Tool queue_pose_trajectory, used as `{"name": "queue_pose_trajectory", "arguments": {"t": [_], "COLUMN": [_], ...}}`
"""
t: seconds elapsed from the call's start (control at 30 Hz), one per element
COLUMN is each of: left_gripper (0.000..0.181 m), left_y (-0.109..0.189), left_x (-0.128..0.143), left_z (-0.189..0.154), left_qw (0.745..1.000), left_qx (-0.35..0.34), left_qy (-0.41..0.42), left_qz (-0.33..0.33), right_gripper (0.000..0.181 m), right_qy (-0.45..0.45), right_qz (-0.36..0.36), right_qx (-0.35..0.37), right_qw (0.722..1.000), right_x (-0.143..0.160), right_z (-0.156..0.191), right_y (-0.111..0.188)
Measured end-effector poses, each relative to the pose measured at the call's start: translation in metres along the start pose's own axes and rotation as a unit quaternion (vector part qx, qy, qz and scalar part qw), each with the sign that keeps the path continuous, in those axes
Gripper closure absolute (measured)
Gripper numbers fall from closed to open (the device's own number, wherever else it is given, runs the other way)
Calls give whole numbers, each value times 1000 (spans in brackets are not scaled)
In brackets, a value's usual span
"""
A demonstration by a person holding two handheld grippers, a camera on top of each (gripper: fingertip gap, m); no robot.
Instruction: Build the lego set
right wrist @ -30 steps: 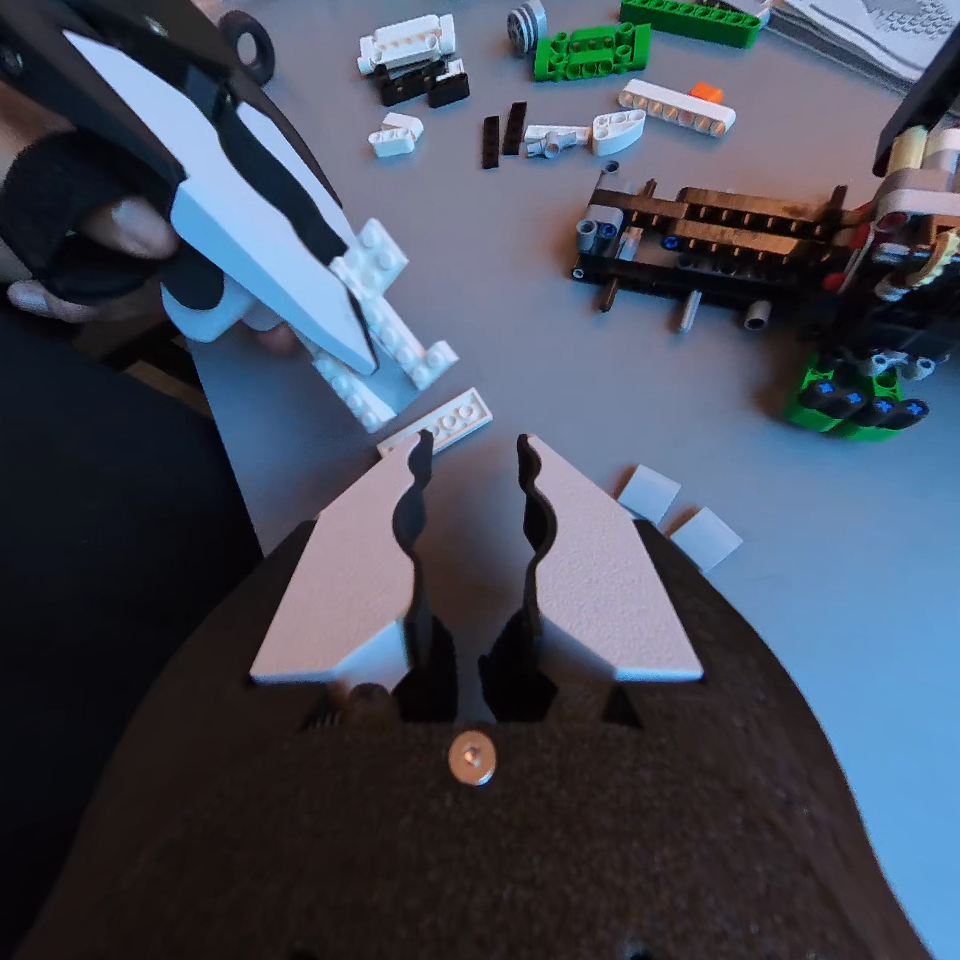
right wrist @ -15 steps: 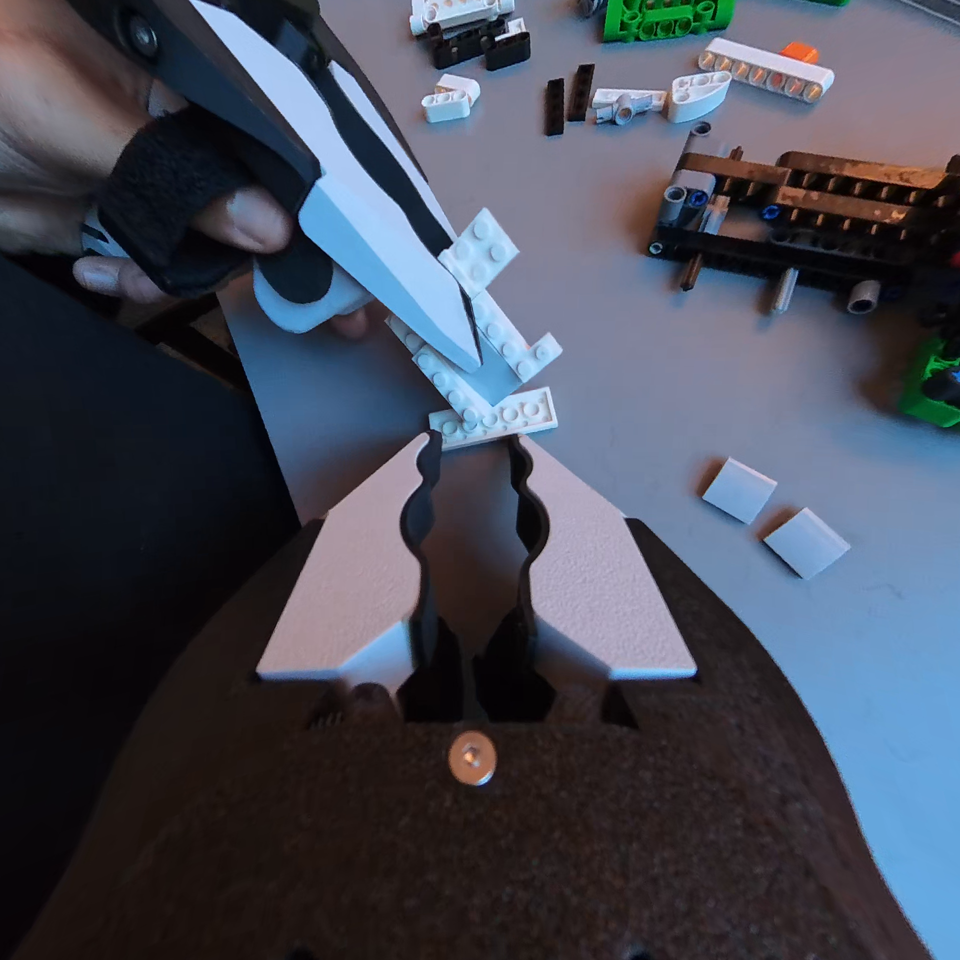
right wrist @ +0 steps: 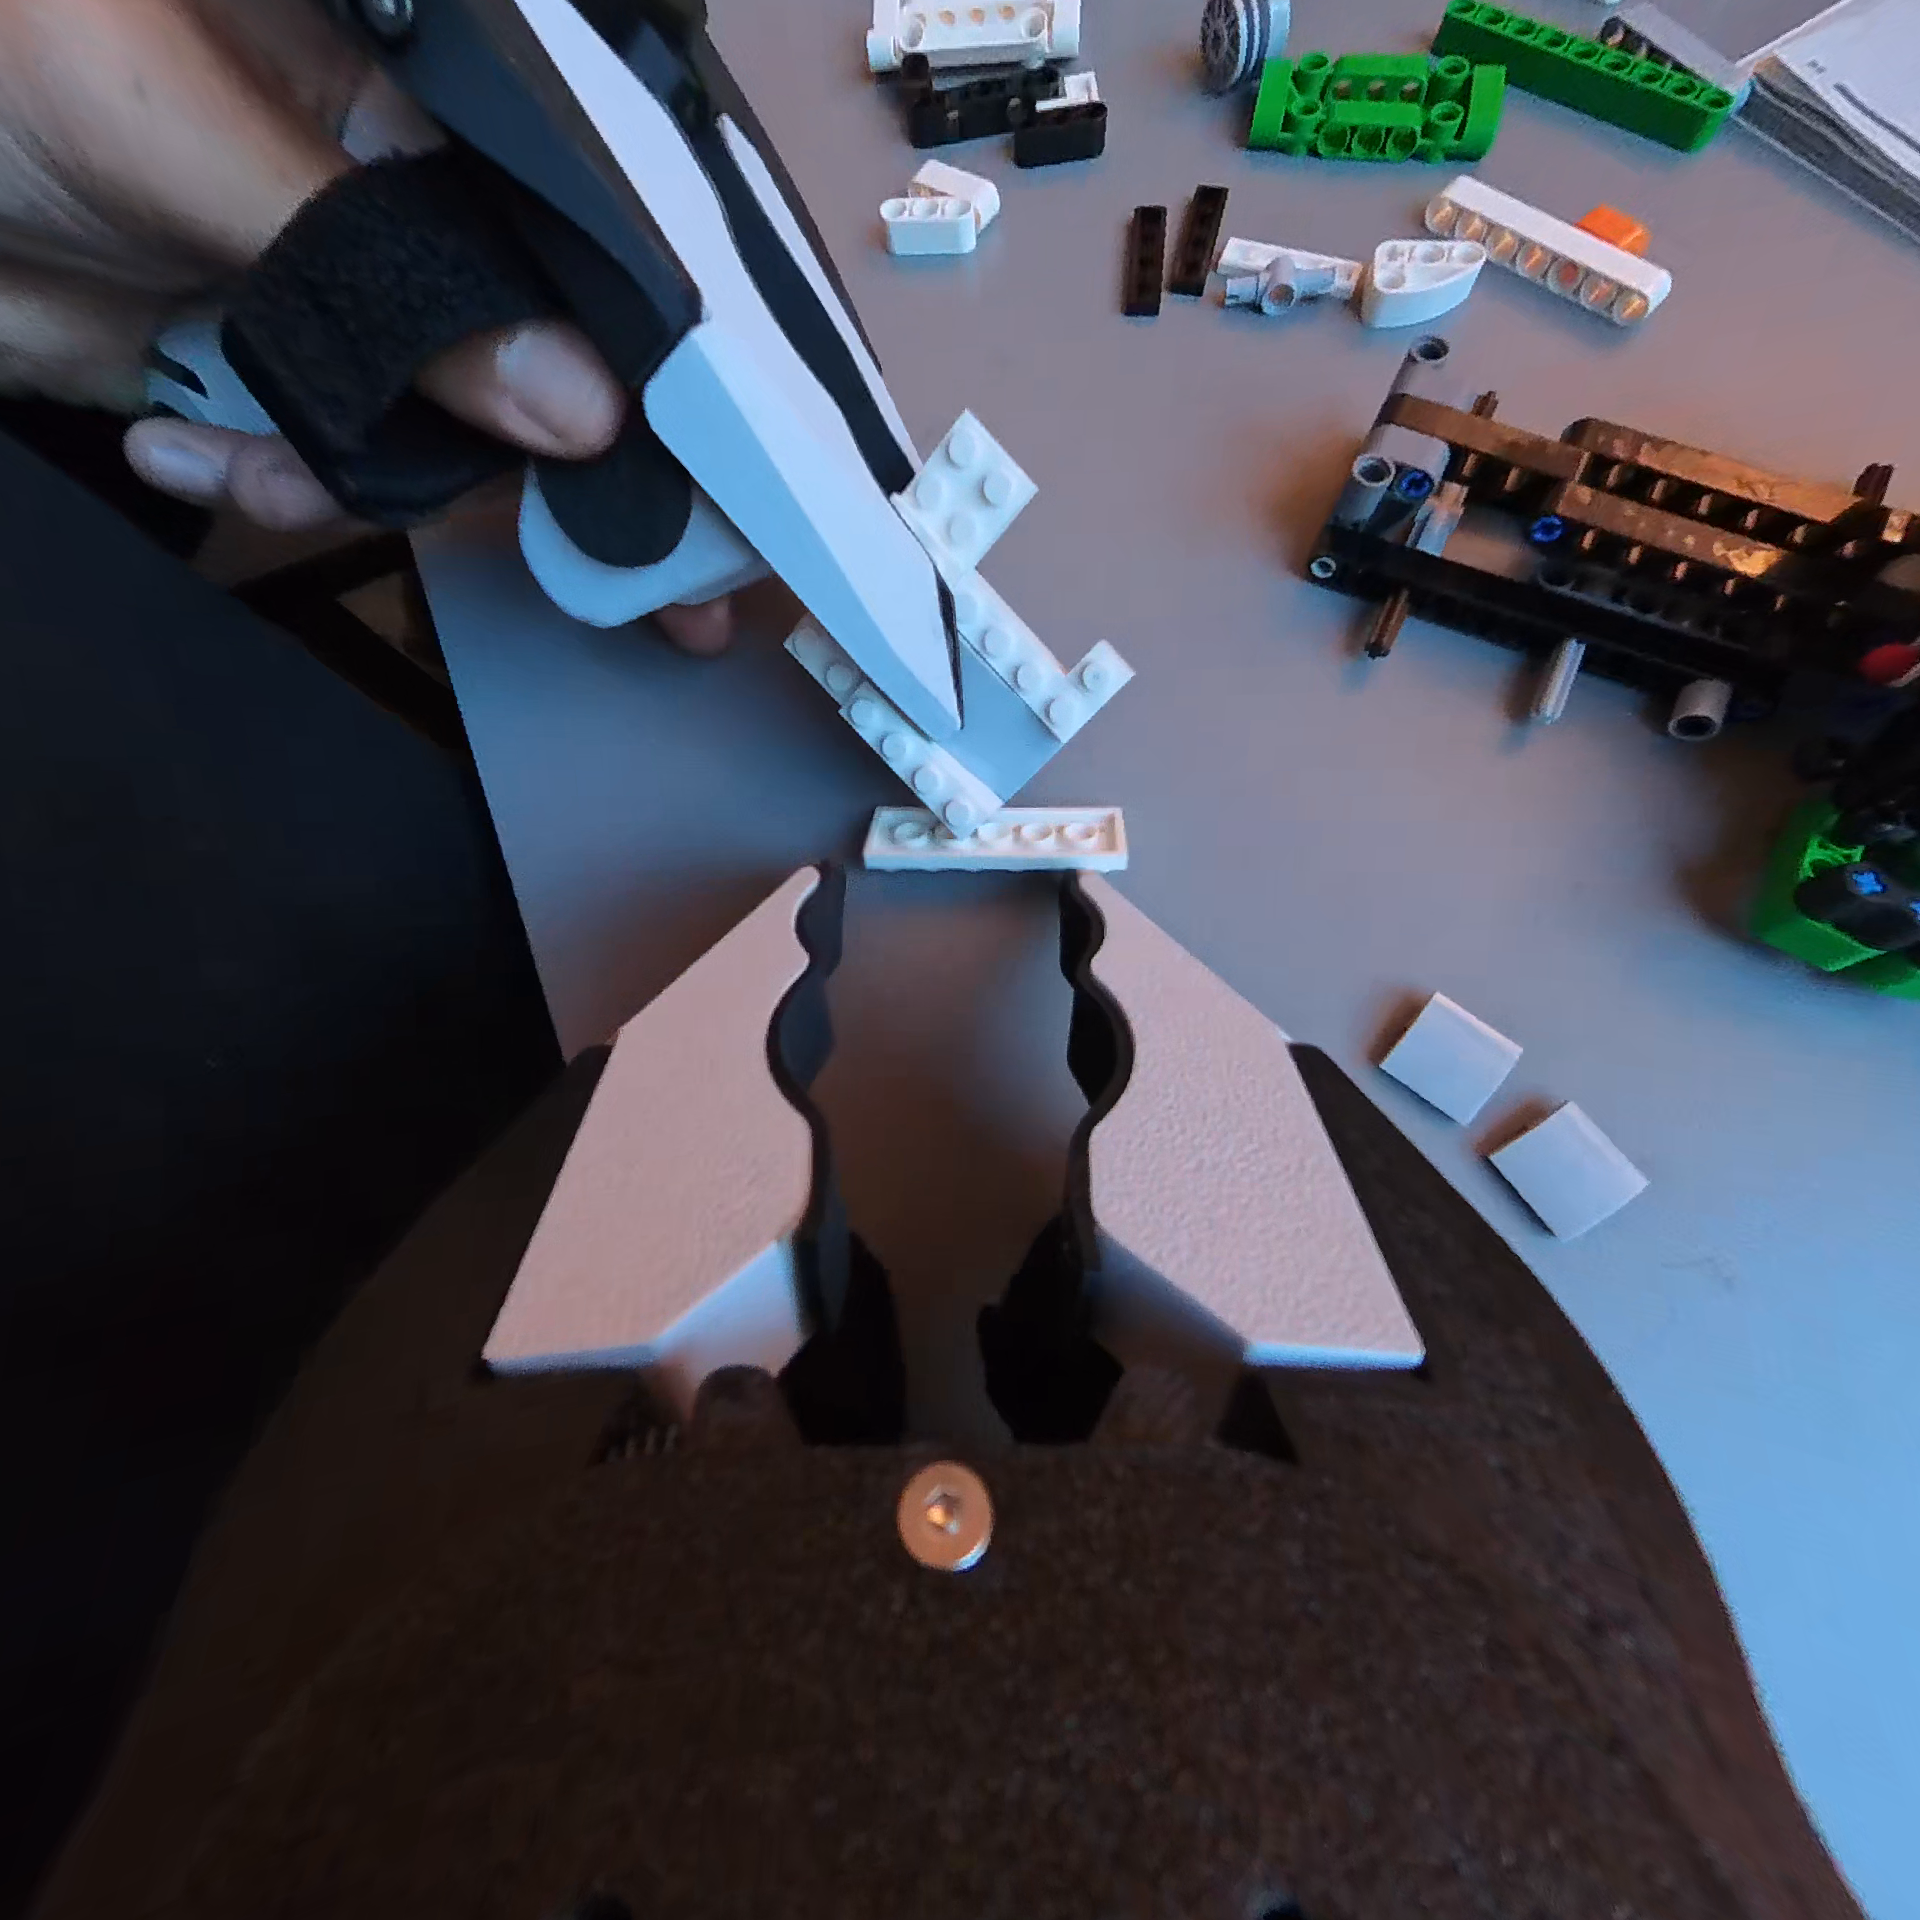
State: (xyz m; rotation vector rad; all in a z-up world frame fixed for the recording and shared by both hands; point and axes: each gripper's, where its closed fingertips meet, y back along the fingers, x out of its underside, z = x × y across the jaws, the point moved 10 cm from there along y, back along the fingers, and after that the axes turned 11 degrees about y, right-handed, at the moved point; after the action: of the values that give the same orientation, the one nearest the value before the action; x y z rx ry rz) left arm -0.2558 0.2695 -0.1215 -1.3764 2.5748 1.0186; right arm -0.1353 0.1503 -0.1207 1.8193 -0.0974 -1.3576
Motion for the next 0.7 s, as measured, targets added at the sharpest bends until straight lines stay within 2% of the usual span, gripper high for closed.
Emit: {"name": "queue_pose_trajectory", "arguments": {"t": [0.2,0.33,0.5,0.7], "left_gripper": [171,170,170,171], "left_y": [2,3,7,12], "left_x": [-1,-1,-2,-1], "left_z": [5,5,6,5], "left_qw": [1000,1000,1000,1000], "left_qx": [4,3,-4,-2], "left_qy": [10,7,-2,-14], "left_qz": [2,4,6,7], "right_gripper": [144,147,149,152], "right_qy": [-11,-3,1,-50], "right_qz": [-49,-12,-4,9], "right_qx": [26,34,55,67], "right_qw": [998,999,998,996], "right_x": [-11,-10,-11,-4], "right_z": [1,1,3,3], "right_y": [-2,-9,-6,5]}}
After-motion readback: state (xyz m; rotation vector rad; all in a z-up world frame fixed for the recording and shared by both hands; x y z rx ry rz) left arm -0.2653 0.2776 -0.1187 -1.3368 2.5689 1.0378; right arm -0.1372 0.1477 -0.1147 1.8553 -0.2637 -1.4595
